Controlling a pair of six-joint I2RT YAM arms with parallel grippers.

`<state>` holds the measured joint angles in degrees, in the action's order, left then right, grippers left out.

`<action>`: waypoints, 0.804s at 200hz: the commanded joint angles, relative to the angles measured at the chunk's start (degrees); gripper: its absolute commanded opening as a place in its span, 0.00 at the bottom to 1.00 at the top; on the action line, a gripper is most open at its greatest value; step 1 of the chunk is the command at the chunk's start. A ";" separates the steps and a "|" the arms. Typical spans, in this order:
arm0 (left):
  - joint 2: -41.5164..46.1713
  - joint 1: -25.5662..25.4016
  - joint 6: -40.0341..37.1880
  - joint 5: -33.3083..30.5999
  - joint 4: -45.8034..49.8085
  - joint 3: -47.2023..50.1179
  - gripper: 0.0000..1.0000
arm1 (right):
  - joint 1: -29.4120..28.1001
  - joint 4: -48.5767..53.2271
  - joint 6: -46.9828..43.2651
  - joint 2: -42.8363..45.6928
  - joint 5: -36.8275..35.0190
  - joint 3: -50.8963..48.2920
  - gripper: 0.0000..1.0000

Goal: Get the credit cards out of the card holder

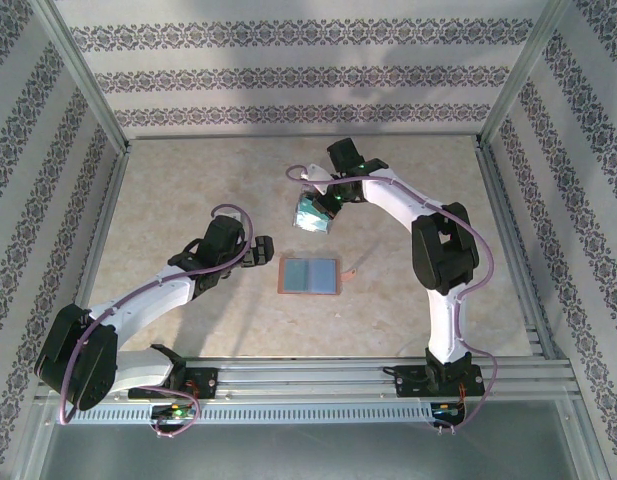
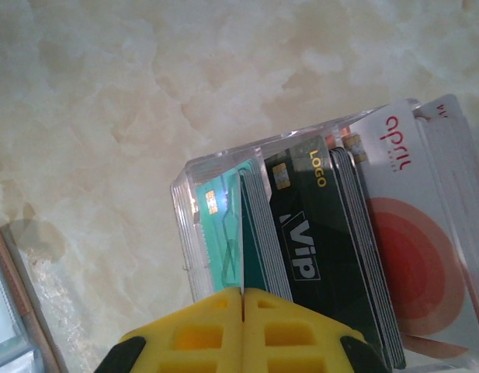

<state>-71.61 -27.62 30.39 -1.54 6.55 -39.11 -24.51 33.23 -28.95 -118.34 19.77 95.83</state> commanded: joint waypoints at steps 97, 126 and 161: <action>-0.13 1.32 1.12 1.37 1.19 -0.26 0.99 | -0.29 1.04 3.07 1.22 -3.96 1.42 0.37; -0.02 1.78 2.18 1.15 0.59 0.19 0.99 | -1.60 -1.55 11.12 5.67 -8.15 -1.07 0.39; 1.40 3.38 5.20 0.93 -2.38 2.54 0.99 | -5.54 -1.39 25.62 11.74 -15.32 -6.10 0.45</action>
<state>-71.59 -25.85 32.47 -0.47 6.13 -38.79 -26.81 32.40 -15.51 -112.25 10.44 92.62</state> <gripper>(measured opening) 0.993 0.449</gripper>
